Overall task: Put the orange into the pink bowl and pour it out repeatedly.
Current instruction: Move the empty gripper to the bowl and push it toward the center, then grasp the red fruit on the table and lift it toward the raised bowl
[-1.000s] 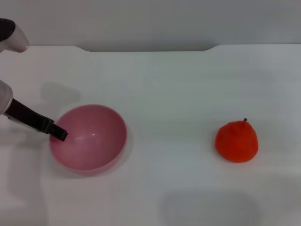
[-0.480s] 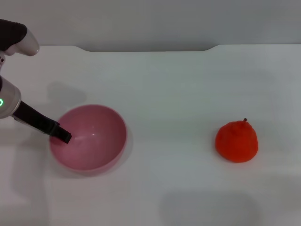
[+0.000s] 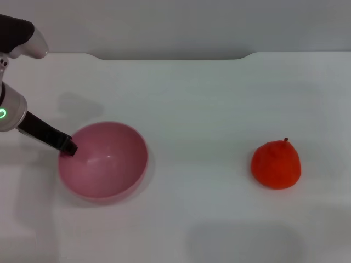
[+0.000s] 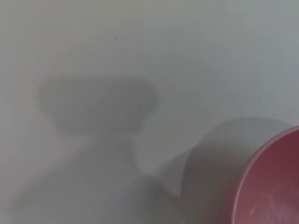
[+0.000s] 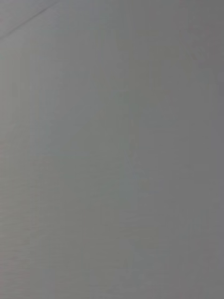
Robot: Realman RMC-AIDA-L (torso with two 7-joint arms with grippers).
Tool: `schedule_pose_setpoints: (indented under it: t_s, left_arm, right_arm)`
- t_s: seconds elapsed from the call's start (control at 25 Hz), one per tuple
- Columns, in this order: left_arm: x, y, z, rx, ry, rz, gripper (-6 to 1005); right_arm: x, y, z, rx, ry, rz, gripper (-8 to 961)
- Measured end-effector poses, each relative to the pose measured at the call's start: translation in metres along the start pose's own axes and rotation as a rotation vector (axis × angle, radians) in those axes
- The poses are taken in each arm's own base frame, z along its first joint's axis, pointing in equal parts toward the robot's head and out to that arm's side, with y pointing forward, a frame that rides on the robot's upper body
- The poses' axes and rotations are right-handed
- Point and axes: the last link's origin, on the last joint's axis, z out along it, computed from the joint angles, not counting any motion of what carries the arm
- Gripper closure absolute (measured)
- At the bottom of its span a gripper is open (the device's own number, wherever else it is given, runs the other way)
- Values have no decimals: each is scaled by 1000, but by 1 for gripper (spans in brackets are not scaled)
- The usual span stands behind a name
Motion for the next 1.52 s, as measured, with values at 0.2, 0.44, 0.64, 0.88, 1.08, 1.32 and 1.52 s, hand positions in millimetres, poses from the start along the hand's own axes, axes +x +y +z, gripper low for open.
schedule_pose_setpoints:
  t_s: [0.2, 0.44, 0.64, 0.88, 1.08, 1.32, 1.52]
  left_arm:
    - [0, 1, 0, -1, -5, 1, 727]
    - [2, 2, -1, 0, -2, 4, 897]
    - [6, 2, -2, 0, 10, 7, 948]
    - [20, 3, -11, -4, 48, 11, 957]
    - [27, 2, -16, -5, 72, 10, 957]
    - [36, 3, -18, 10, 103, 34, 958]
    - [44, 4, -19, 21, 128, 57, 958]
  right_arm:
    - [0, -3, -2, 9, -1, -1, 348]
    - [0, -4, -3, 11, 1, -2, 348]
    - [-1, -4, -3, 3, 0, 33, 347]
    - [-20, -1, 10, -221, 29, 365, 347]
    - [-53, 23, 30, -570, 128, 484, 347]
    - [-85, 77, 45, -1002, 384, 302, 347]
    - [-82, 118, 56, -1157, 801, -18, 347]
